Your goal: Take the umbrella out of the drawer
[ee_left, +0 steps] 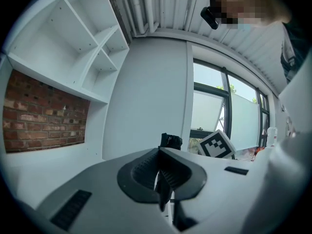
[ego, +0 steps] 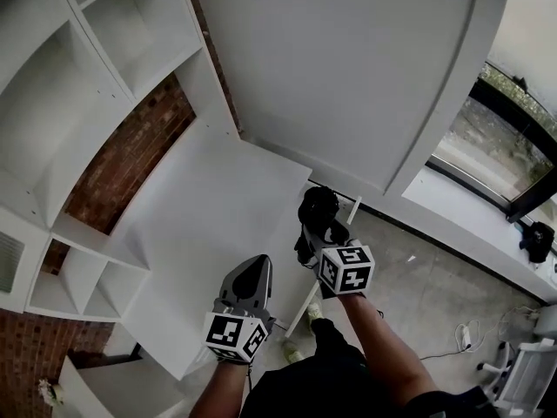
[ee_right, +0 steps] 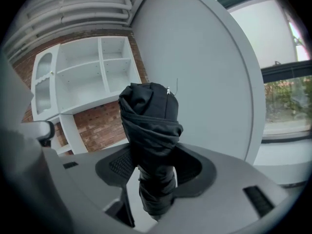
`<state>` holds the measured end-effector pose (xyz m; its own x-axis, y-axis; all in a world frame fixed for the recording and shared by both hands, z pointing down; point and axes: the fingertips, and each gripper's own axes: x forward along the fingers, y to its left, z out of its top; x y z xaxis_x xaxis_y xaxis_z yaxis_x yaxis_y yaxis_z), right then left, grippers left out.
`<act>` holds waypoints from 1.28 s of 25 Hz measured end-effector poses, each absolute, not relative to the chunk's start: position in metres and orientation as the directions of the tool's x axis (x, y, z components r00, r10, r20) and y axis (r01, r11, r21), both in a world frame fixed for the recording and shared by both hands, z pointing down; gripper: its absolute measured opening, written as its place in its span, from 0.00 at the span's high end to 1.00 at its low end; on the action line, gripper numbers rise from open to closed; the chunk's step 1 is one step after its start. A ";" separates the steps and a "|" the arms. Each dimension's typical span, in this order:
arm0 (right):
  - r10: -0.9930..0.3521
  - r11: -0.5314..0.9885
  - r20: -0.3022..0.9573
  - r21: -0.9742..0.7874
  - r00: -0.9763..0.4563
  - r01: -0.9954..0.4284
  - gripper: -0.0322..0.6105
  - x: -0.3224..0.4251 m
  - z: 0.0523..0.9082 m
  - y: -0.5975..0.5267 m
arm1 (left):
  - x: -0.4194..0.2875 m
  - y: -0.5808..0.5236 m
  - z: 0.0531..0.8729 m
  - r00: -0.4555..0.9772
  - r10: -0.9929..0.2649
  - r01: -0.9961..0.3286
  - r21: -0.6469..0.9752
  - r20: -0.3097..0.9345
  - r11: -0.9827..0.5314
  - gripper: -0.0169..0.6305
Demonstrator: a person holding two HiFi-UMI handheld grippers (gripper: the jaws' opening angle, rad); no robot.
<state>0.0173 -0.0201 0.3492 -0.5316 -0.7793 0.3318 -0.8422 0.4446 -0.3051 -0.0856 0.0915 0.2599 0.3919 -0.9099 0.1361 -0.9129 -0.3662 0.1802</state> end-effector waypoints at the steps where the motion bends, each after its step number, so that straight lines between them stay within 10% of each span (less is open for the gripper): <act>1: -0.780 0.462 0.316 -0.293 -0.541 -0.837 0.62 0.017 0.338 -0.015 | -0.087 0.093 0.255 0.389 -0.912 -0.914 0.179 0.128 -0.364 0.96; 32: -0.749 0.657 0.016 -0.108 -0.663 -0.746 0.62 -0.011 0.129 0.085 | -0.141 0.148 0.129 0.317 -0.947 -0.938 0.136 -0.042 -0.320 0.96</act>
<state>-0.0109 0.0845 0.1288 -0.6626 -0.7488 0.0160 -0.7456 0.6575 -0.1084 -0.1406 0.1476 0.1285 0.3172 -0.9474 -0.0419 -0.9376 -0.3200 0.1359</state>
